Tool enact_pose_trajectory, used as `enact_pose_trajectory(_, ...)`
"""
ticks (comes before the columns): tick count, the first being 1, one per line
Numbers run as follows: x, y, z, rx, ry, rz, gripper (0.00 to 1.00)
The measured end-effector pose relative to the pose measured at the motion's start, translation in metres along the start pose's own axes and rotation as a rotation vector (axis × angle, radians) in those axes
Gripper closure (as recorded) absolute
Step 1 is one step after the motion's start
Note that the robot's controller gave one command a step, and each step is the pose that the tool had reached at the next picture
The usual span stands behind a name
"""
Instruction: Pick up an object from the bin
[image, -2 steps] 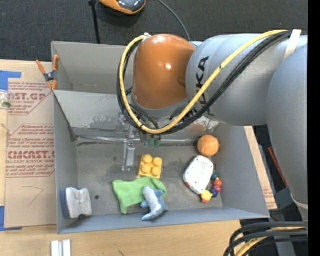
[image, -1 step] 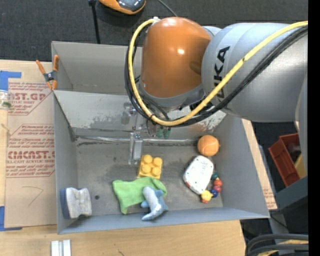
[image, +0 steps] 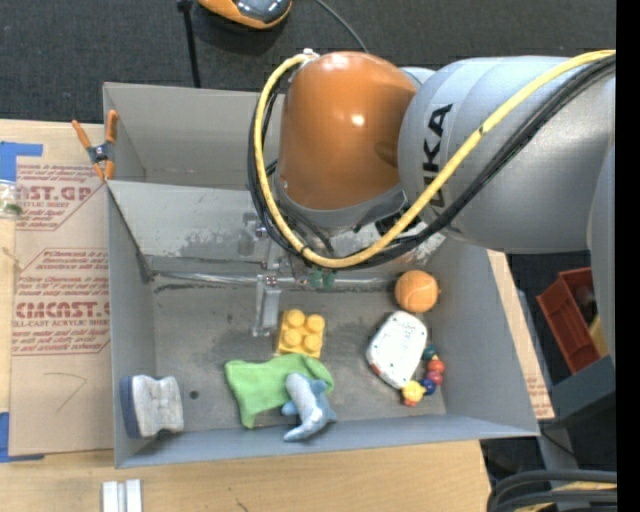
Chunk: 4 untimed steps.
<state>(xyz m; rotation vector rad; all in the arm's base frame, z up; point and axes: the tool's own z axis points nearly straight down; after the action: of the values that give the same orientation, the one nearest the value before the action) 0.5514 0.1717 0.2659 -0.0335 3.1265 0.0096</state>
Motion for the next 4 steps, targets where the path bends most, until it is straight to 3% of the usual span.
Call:
enact_pose_trajectory(1,0.01,-0.029,0.052,0.002,0.014,-0.127,0.0)
enact_pose_trajectory(2,0.024,-0.05,0.077,0.006,0.016,-0.333,0.0)
enact_pose_trajectory(3,0.023,-0.039,0.117,0.0,0.006,-0.347,0.0)
enact_pose_trajectory(4,0.029,-0.025,0.146,0.002,0.015,-0.471,0.0)
